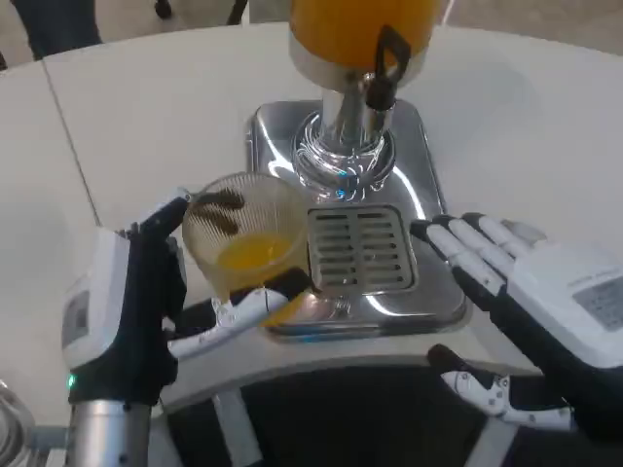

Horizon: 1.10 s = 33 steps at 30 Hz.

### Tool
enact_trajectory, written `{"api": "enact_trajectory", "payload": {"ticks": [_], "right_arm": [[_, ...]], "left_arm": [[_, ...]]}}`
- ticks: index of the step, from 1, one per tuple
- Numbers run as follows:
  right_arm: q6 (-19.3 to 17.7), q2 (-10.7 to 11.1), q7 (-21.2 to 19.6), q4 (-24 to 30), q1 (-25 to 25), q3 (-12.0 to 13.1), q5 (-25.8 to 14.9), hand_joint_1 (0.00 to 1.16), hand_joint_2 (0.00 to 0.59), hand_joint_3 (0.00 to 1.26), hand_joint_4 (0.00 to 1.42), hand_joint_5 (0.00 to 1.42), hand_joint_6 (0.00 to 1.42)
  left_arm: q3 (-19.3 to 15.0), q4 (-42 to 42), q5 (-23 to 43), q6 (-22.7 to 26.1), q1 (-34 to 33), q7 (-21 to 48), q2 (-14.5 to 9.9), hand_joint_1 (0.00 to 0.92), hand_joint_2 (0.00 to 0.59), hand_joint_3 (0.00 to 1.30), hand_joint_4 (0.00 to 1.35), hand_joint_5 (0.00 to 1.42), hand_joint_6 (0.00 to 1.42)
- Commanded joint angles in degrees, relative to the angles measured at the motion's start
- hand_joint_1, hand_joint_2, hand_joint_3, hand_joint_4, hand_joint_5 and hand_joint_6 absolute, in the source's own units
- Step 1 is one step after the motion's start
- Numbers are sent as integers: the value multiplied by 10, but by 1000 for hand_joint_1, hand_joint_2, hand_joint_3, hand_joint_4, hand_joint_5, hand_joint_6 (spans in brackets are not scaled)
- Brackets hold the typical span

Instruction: Grasp the cup under the faucet to collect the drink, then remove the cup.

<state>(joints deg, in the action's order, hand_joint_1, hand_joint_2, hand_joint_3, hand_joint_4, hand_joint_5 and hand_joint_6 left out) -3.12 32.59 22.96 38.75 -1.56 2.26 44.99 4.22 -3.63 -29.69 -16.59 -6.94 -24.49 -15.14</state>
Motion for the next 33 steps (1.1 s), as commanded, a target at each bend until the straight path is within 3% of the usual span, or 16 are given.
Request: {"api": "enact_trajectory", "payload": {"ticks": [1,7,16,24,33], "right_arm": [[-30,1,-38,-4,-23,15,3,395,508,0,0,0,17],[-75,0,-76,3,-57,29,-1,344,526,0,0,0,0],[-132,7,-79,23,-111,69,-45,327,525,0,0,0,0],[-148,-3,-70,44,-138,79,-63,321,522,0,0,0,1],[-132,-11,-57,38,-114,69,-57,324,509,0,0,0,14]], "left_arm": [[-6,-59,7,-22,28,19,6,697,79,1124,1219,1403,1424],[7,-127,6,-36,91,50,15,697,79,1124,1219,1403,1424],[15,-185,6,-40,163,73,39,697,79,1113,1219,1403,1424],[18,-216,1,-45,191,90,49,697,79,1110,1219,1403,1424],[19,-221,0,-42,194,98,61,697,79,1109,1219,1403,1424]]}}
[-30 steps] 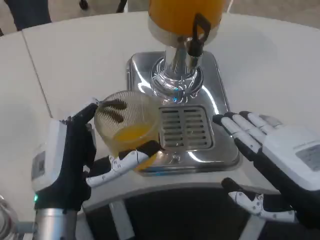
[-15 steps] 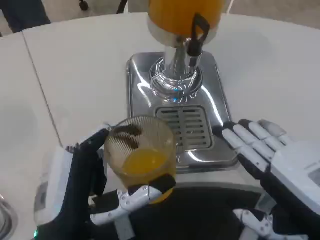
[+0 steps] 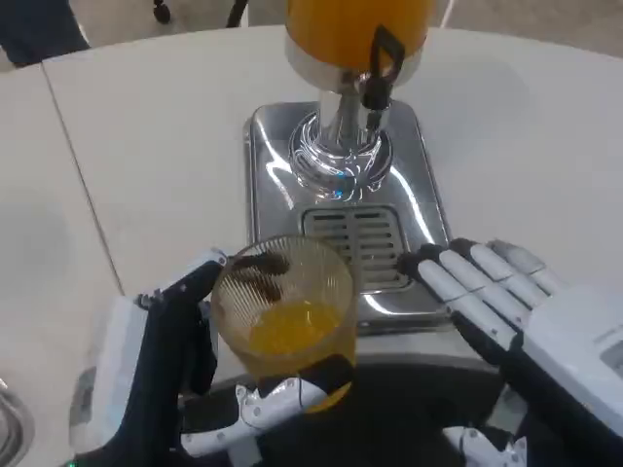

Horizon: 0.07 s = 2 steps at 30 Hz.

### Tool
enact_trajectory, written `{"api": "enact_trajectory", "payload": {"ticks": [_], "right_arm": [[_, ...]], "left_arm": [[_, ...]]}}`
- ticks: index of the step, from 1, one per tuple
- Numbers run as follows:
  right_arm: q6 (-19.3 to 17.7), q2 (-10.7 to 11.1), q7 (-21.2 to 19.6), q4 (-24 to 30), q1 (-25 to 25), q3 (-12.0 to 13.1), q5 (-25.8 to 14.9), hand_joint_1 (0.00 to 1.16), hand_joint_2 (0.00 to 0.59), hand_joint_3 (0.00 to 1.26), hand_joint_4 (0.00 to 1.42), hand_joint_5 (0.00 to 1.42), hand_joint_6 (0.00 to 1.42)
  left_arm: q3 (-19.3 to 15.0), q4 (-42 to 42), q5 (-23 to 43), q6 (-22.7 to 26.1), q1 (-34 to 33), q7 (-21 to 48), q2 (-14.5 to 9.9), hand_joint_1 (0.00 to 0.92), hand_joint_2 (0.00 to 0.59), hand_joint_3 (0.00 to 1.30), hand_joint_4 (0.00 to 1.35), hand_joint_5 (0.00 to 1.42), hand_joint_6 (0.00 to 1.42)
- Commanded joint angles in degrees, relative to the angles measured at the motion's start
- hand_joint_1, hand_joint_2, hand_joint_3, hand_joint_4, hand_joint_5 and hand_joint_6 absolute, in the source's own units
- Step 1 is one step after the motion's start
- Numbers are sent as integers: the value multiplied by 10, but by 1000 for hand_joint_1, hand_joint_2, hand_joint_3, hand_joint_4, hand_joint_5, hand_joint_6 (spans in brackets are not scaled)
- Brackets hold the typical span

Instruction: Grasp the cup under the faucet to collect the drink, then remove the cup.

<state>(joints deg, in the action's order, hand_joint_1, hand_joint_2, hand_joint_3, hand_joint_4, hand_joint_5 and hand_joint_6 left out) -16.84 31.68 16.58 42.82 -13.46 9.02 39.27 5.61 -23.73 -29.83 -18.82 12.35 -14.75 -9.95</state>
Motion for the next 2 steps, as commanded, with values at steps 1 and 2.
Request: {"api": "enact_trajectory", "payload": {"ticks": [1,2], "right_arm": [[6,-1,8,-5,7,1,0,324,508,0,0,0,14],[6,-2,9,-7,8,0,1,324,507,0,0,0,14]], "left_arm": [[5,-20,1,-20,1,1,10,697,79,1109,1219,1403,1424],[5,-20,1,-20,1,1,11,697,79,1109,1219,1403,1424]]}}
